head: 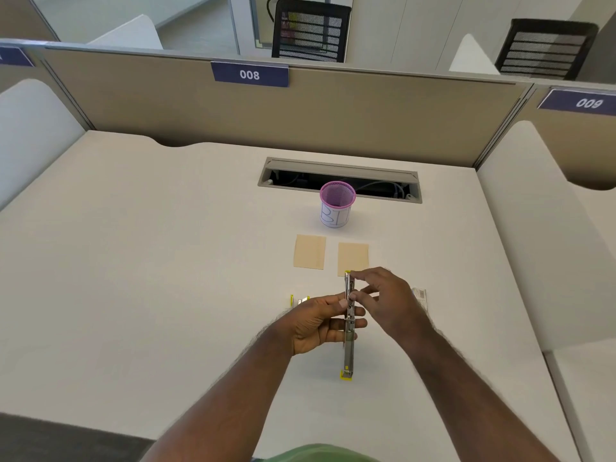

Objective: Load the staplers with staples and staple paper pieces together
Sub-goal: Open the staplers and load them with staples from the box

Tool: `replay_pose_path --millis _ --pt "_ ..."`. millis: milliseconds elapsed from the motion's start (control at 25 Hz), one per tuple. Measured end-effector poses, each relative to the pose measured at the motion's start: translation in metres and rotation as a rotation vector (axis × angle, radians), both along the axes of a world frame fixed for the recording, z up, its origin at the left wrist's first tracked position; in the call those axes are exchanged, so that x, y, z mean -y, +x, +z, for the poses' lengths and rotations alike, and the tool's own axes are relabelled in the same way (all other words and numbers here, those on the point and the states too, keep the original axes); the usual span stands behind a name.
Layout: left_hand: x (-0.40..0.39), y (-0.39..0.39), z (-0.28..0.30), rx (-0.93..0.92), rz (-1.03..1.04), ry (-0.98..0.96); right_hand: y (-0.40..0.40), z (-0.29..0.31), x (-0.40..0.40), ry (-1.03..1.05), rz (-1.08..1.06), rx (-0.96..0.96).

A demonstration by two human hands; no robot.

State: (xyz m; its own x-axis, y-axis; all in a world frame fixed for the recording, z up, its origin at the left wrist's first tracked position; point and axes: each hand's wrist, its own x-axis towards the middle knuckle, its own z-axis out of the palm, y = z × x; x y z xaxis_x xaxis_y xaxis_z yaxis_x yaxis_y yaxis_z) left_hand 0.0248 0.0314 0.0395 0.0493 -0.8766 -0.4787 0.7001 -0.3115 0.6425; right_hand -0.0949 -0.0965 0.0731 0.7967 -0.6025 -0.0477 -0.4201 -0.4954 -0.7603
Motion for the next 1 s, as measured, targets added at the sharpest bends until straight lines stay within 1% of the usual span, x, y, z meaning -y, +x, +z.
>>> replay_pose_path --millis 80,200,360,560,680,840,920,1000 --pt "0.001 -0.001 0.000 0.007 0.018 -0.008 -0.001 0.001 -0.006 -0.053 0.011 -0.039" --pt "0.002 0.000 -0.002 -0.018 0.040 -0.030 -0.002 0.003 -0.010 -0.154 0.048 -0.159" --pt "0.001 0.000 -0.008 -0.025 0.086 0.014 -0.001 0.000 -0.013 -0.219 0.049 -0.292" --pt "-0.001 0.000 -0.011 -0.003 0.098 0.048 0.001 -0.009 -0.018 -0.234 0.033 -0.332" --pt "-0.002 -0.001 -0.013 -0.001 0.096 0.043 -0.001 -0.012 -0.019 -0.165 0.041 -0.282" --pt "0.000 0.000 -0.014 0.010 0.120 0.048 -0.003 -0.010 -0.018 -0.098 0.058 -0.116" --pt "0.002 0.002 -0.013 0.013 0.132 0.050 -0.004 -0.010 -0.017 -0.070 0.021 -0.036" --pt "0.002 0.004 -0.013 0.010 0.150 0.046 -0.005 -0.011 -0.019 0.006 -0.018 0.041"
